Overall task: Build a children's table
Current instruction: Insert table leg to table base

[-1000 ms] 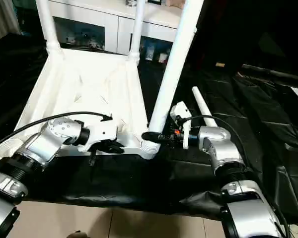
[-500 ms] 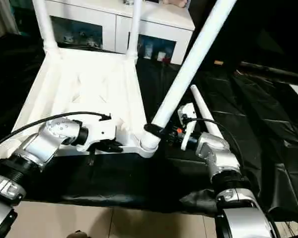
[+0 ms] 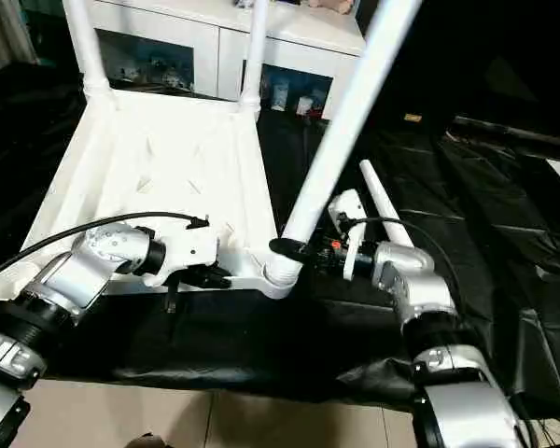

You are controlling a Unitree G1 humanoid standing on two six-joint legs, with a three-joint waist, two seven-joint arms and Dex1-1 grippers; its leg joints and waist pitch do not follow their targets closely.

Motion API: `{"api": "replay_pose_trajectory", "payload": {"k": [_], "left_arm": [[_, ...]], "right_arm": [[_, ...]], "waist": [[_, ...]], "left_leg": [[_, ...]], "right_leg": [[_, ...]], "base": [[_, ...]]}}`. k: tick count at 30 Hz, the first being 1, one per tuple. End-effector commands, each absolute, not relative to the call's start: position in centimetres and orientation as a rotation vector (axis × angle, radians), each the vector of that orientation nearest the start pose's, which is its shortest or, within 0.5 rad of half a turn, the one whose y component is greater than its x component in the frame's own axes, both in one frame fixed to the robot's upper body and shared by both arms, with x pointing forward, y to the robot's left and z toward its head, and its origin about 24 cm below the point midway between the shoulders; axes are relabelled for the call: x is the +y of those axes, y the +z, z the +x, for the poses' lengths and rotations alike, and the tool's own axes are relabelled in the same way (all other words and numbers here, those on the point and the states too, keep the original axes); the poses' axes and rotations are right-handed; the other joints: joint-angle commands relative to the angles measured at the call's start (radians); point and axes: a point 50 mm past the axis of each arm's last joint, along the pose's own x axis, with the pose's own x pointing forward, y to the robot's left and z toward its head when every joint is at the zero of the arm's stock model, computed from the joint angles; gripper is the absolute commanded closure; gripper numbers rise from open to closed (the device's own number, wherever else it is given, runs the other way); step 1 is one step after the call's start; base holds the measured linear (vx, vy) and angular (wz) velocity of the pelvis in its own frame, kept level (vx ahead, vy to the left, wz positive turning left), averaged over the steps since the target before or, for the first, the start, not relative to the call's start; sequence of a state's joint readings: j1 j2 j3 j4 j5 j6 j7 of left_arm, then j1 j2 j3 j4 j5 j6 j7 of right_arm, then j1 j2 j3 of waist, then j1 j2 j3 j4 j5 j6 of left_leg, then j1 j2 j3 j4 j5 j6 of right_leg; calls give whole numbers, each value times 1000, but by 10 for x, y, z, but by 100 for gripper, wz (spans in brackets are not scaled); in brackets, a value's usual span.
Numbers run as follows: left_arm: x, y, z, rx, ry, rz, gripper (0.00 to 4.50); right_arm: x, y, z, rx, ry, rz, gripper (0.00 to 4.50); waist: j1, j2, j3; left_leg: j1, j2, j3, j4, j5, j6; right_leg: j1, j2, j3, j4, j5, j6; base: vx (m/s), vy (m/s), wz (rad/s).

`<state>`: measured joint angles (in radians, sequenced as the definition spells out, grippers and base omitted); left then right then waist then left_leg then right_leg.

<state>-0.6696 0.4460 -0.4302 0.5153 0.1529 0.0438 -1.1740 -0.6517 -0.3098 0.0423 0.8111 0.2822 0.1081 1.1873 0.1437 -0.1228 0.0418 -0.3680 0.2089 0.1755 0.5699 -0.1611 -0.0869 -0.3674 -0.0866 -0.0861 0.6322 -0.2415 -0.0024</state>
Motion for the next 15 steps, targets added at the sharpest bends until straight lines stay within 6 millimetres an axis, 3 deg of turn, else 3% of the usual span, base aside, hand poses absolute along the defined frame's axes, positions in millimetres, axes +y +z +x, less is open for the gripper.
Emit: {"api": "replay_pose_trajectory", "payload": {"k": [1, 10, 15], "left_arm": [[119, 72, 318, 435, -1434, 813, 450], [117, 73, 320, 430, -1428, 821, 450], [117, 73, 320, 428, -1425, 824, 450]], "right_arm": [[-171, 49, 331, 363, 1098, 82, 264], [-162, 45, 328, 382, 1133, 71, 264], [-166, 44, 334, 324, 1024, 50, 264]], "waist": [[-5, 17, -60], [-2, 20, -62], [-5, 21, -60]], "left_leg": [[20, 33, -1, -53, -90, 28], [21, 33, -1, -52, -87, 24], [21, 34, -2, -55, -113, 13]], "right_leg": [[39, -64, 50, -51, 119, -252], [39, -64, 51, -49, 136, -253], [38, -66, 51, -52, 106, -252]], "base": [[0, 0, 0], [0, 0, 0], [0, 0, 0]]}}
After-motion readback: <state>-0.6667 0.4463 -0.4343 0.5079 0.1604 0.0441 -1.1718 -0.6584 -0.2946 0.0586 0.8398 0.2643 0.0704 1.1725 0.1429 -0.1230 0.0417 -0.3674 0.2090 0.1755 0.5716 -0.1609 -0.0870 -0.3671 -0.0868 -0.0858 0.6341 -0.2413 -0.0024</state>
